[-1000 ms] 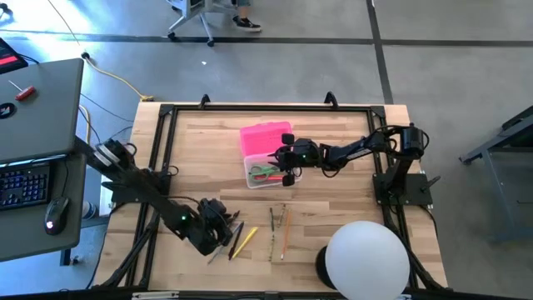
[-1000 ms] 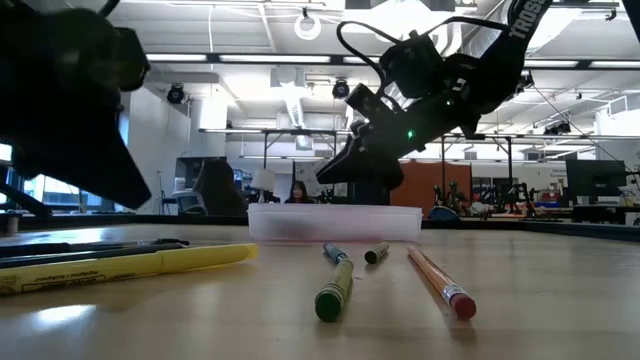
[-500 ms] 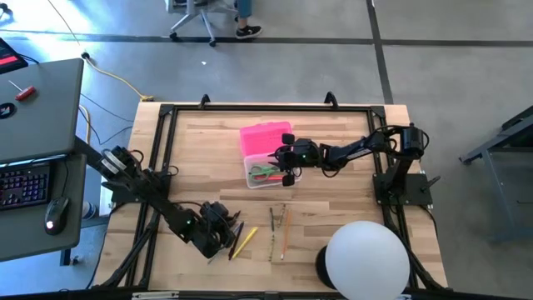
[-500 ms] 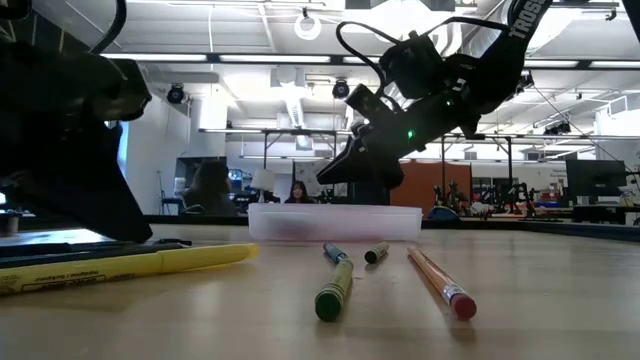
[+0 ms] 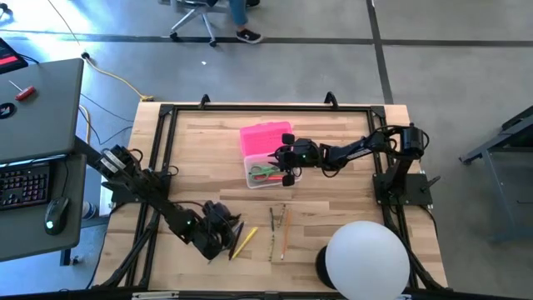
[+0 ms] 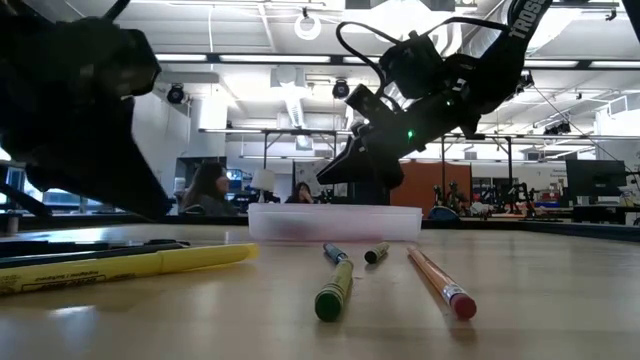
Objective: Pick & place school supplies into a supply box
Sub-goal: Put the right black pen into the pink supply box
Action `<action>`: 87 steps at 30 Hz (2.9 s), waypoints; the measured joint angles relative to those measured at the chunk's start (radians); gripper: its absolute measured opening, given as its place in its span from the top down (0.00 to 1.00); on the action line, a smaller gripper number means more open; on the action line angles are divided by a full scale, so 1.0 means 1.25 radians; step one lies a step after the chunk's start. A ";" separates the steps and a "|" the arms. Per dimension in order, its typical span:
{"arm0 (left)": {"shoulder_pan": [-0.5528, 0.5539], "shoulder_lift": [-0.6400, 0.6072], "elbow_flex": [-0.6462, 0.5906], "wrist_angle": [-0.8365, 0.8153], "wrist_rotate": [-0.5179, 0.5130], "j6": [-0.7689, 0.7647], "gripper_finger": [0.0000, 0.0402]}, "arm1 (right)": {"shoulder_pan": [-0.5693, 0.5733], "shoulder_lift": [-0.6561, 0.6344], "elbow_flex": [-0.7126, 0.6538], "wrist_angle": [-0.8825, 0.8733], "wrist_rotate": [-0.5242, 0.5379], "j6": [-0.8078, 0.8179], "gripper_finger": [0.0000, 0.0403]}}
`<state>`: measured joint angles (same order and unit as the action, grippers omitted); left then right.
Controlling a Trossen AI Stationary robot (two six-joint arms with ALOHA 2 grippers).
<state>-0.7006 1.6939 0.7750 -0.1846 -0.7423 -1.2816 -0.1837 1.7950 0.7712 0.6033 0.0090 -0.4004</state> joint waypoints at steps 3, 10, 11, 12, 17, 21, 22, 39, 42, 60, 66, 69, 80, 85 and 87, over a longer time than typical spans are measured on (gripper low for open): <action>0.000 0.000 0.001 0.001 0.011 0.032 0.72 | 0.000 0.000 0.000 0.000 0.000 0.000 0.79; 0.000 0.000 -0.003 -0.021 0.000 0.024 0.72 | 0.000 0.000 0.000 0.000 -0.002 0.027 0.79; 0.000 0.000 -0.003 -0.030 0.004 0.023 0.72 | 0.000 0.000 0.000 0.000 -0.002 0.027 0.79; 0.000 0.000 -0.003 -0.038 0.012 0.018 0.72 | 0.000 0.000 0.000 0.000 -0.002 0.027 0.79; -0.007 0.038 -0.004 -0.045 0.051 -0.013 0.72 | 0.000 0.000 0.000 -0.001 -0.002 0.027 0.79; -0.008 0.087 -0.001 -0.037 0.030 -0.055 0.72 | 0.000 0.000 0.000 -0.001 -0.002 0.027 0.79; -0.008 0.097 0.000 -0.040 0.025 -0.067 0.72 | 0.000 0.000 0.000 -0.001 -0.002 0.027 0.79; -0.014 0.223 0.005 -0.049 -0.167 -0.055 0.72 | 0.000 0.000 0.000 -0.001 -0.016 0.027 0.79; 0.000 0.226 0.003 -0.049 -0.185 -0.054 0.72 | 0.000 0.000 0.000 -0.001 -0.030 0.027 0.79; 0.038 0.267 -0.001 0.075 -0.247 -0.137 0.88 | 0.001 0.000 0.000 0.005 -0.041 0.049 0.79; 0.084 0.201 -0.005 0.158 -0.231 -0.122 0.90 | 0.007 -0.024 -0.002 -0.006 -0.032 0.081 0.79; 0.119 0.159 -0.006 0.200 -0.203 -0.013 0.90 | 0.024 -0.090 -0.001 -0.033 -0.032 0.059 0.79; 0.333 0.041 0.132 0.233 -0.015 0.563 0.90 | 0.096 -0.440 0.000 -0.470 0.197 0.077 0.79; 0.488 0.056 0.187 0.234 0.187 0.666 0.90 | 0.113 -0.511 0.000 -0.568 0.195 0.170 0.79; 0.543 0.080 0.193 0.234 0.253 0.667 0.89 | 0.119 -0.515 0.000 -0.589 0.194 0.180 0.79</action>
<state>-0.0212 1.7942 1.0160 0.1078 -0.4260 -0.4477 -0.0350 1.1507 0.7712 -0.1324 0.2521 -0.1747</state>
